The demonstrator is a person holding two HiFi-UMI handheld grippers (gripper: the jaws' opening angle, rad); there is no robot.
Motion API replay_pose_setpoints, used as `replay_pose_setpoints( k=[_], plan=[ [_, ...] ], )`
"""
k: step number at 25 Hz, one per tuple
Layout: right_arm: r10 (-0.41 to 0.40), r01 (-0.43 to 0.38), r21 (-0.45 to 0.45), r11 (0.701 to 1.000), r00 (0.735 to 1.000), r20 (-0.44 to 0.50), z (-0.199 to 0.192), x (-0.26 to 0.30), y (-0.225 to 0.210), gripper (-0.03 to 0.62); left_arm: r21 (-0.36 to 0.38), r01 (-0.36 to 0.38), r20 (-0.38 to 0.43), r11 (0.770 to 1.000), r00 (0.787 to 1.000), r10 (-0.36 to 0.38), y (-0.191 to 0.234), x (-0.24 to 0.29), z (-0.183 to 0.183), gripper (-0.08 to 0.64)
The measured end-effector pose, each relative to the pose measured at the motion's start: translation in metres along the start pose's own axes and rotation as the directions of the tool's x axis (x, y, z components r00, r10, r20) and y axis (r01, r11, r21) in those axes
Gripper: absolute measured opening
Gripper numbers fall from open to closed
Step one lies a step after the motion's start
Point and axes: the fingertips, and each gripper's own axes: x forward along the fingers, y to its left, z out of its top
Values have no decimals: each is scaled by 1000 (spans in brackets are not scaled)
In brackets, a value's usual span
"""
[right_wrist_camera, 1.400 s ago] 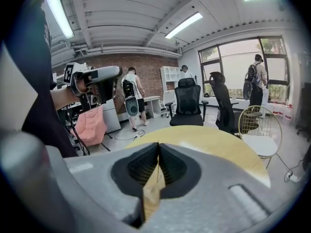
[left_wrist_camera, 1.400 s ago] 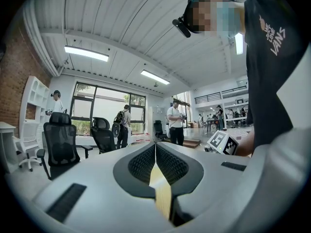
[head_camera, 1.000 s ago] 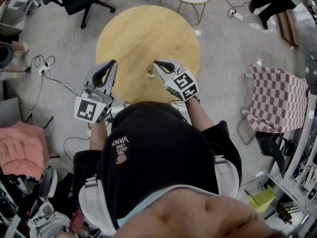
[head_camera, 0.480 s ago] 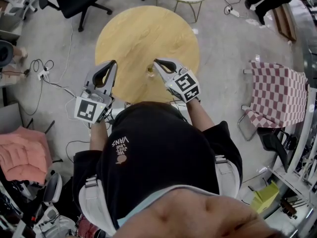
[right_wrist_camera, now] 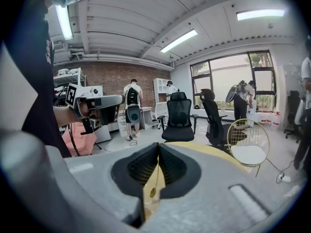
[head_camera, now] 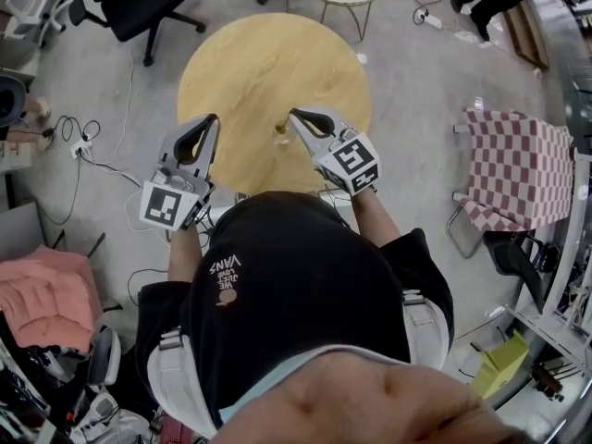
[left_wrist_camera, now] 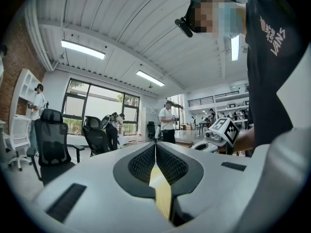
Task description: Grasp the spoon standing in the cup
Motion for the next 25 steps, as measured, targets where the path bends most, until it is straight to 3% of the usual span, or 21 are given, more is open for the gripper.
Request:
replay_pose_setpoints(
  k=[25],
  plan=[
    [-138,136,33,990,988,73,34,-33,17,2,1,91,22,996,996,-91,-4,-16,4,0]
  ],
)
